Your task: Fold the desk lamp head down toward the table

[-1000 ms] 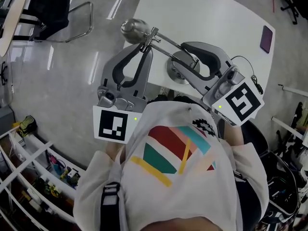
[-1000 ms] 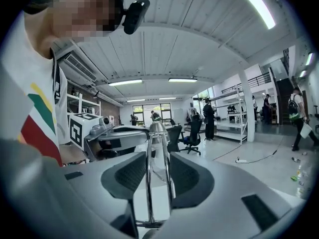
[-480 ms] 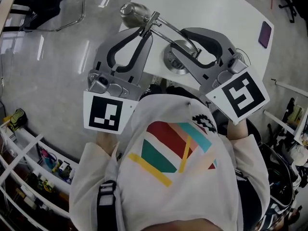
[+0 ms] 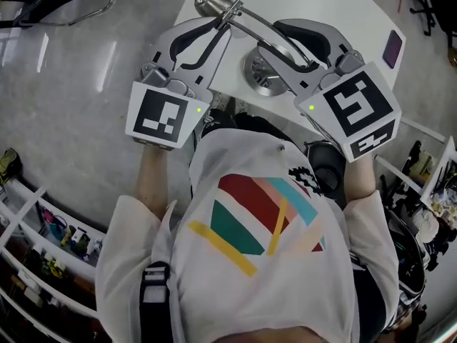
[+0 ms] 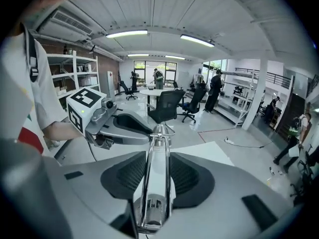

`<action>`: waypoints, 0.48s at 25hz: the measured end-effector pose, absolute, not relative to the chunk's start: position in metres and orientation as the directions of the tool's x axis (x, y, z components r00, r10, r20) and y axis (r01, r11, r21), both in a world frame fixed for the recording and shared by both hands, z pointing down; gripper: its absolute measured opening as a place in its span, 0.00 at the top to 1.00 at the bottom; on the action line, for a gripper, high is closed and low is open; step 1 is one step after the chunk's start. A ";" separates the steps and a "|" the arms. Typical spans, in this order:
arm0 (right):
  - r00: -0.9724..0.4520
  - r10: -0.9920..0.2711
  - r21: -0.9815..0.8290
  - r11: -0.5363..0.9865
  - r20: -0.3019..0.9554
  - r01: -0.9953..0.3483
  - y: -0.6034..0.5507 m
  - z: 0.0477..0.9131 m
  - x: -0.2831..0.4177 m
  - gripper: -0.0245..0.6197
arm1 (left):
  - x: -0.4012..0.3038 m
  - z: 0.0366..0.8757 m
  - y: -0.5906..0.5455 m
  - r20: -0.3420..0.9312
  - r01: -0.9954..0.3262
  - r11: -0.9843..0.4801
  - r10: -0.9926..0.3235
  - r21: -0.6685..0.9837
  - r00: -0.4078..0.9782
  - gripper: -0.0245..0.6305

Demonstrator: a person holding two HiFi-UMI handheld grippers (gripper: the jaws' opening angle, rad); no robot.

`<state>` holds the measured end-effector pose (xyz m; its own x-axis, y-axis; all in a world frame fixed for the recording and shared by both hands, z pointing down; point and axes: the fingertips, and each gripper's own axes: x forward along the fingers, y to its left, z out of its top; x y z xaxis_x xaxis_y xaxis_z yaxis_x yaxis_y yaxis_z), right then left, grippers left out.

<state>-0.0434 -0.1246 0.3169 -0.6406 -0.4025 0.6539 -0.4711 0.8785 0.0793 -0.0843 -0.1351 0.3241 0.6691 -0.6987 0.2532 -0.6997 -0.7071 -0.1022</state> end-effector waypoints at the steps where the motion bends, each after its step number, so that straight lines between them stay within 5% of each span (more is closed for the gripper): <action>1: -0.623 -0.395 0.091 0.883 0.675 -0.461 -0.127 0.324 -0.047 0.72 | -0.086 0.339 -0.138 0.285 -0.696 -0.712 -0.689 -0.092 0.667 0.82; 12: -0.429 -0.328 0.223 0.935 0.842 -0.276 -0.126 0.364 -0.059 0.73 | -0.071 0.404 -0.133 0.446 -0.652 -0.758 -0.586 -0.007 0.677 0.81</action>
<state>-0.0590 -0.1260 0.3645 -0.4291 -0.3279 0.8416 -0.2762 0.9348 0.2234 -0.0715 -0.1329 0.4043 0.6766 -0.5856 0.4464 -0.6519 -0.7583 -0.0068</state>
